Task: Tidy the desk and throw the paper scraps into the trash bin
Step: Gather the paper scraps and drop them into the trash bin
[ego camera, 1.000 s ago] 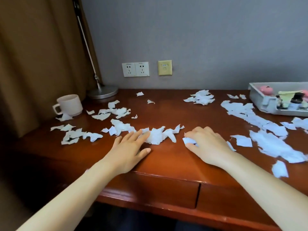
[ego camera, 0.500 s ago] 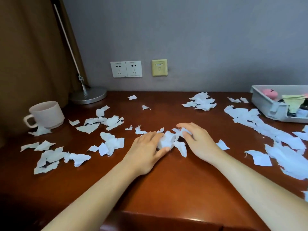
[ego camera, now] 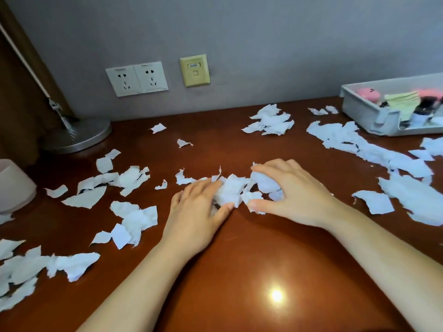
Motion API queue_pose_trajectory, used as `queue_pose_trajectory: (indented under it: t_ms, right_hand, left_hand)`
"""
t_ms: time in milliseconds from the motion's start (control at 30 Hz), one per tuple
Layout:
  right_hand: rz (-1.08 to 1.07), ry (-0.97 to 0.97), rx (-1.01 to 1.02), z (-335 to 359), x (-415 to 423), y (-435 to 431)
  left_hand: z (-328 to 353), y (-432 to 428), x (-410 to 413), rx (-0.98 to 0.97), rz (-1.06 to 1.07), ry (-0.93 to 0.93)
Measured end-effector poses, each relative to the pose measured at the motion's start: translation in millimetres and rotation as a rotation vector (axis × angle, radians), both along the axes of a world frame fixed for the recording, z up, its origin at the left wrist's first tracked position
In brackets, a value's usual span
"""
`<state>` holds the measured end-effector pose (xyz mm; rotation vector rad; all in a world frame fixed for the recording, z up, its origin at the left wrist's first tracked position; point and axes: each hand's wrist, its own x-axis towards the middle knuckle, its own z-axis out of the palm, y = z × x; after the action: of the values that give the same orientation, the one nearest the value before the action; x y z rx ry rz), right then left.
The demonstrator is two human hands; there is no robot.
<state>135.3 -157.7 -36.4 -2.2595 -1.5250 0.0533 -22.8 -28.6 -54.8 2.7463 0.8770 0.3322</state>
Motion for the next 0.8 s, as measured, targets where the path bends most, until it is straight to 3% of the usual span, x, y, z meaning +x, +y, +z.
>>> queue_pose_trajectory:
  t_ms: [200, 500, 633, 800]
  right_hand:
    - [-0.018, 0.053, 0.108, -4, 2, 6]
    - [0.103, 0.104, 0.055, -13, 4, 12]
    - [0.189, 0.146, 0.074, -12, 4, 12]
    - [0.164, 0.134, 0.124, -12, 6, 9]
  left_hand:
    - [1, -1, -1, -0.003, -0.02, -0.068]
    - [2, -4, -2, 0.017, -0.075, -0.18]
    - [1, -3, -1, -0.067, -0.098, -0.188]
    - [5, -4, -1, -0.082, -0.07, -0.212]
